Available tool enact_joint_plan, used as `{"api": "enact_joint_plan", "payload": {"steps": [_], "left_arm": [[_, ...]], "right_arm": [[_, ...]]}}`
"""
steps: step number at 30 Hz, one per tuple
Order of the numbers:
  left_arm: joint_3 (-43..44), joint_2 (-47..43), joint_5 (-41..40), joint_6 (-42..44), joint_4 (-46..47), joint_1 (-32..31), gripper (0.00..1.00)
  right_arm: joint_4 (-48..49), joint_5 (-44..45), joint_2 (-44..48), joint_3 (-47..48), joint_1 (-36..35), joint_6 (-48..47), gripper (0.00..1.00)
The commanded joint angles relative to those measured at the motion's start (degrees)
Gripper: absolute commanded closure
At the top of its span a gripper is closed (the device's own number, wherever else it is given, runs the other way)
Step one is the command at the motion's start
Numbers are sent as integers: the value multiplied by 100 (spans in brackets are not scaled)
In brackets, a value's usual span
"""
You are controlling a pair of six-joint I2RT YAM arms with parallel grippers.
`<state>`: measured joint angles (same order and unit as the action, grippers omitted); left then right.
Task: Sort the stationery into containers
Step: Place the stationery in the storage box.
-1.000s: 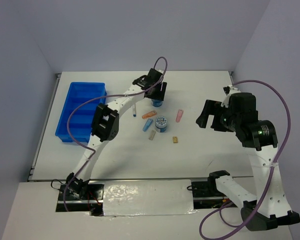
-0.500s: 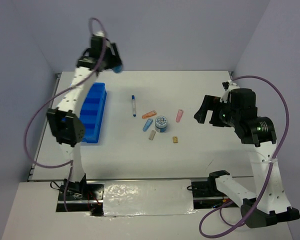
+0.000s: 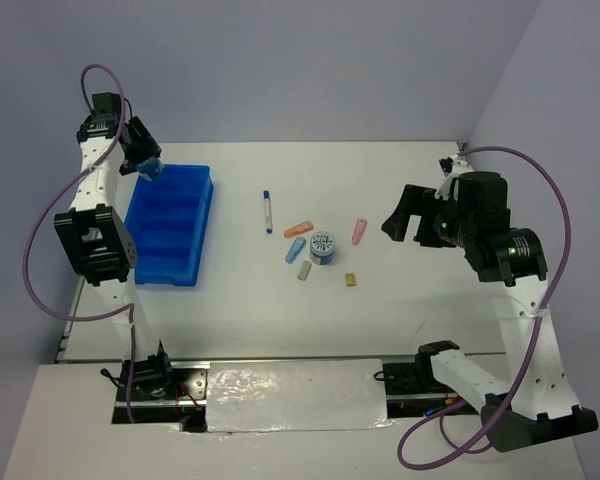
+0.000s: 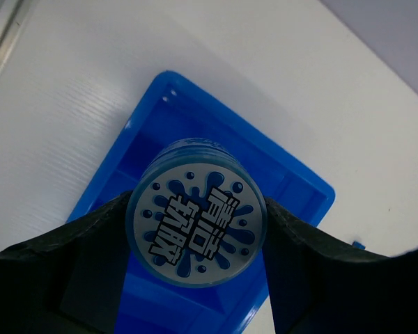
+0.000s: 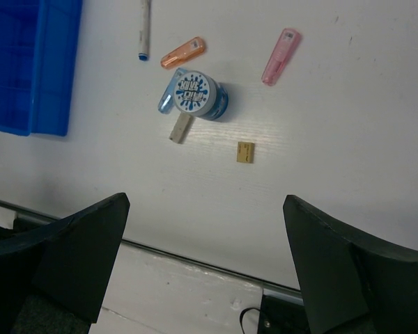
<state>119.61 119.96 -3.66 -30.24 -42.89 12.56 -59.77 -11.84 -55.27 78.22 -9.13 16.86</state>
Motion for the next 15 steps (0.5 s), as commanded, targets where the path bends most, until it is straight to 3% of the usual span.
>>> {"api": "enact_joint_plan", "payload": {"steps": [1, 8, 15], "left_arm": [[54, -122, 322, -26, 167, 1, 100], [-263, 132, 252, -96, 246, 10, 100], [298, 650, 85, 27, 265, 80, 85]], "right_arm": [[316, -108, 112, -183, -37, 1, 0], [308, -135, 253, -404, -45, 63, 0], [150, -135, 297, -254, -45, 63, 0]]}}
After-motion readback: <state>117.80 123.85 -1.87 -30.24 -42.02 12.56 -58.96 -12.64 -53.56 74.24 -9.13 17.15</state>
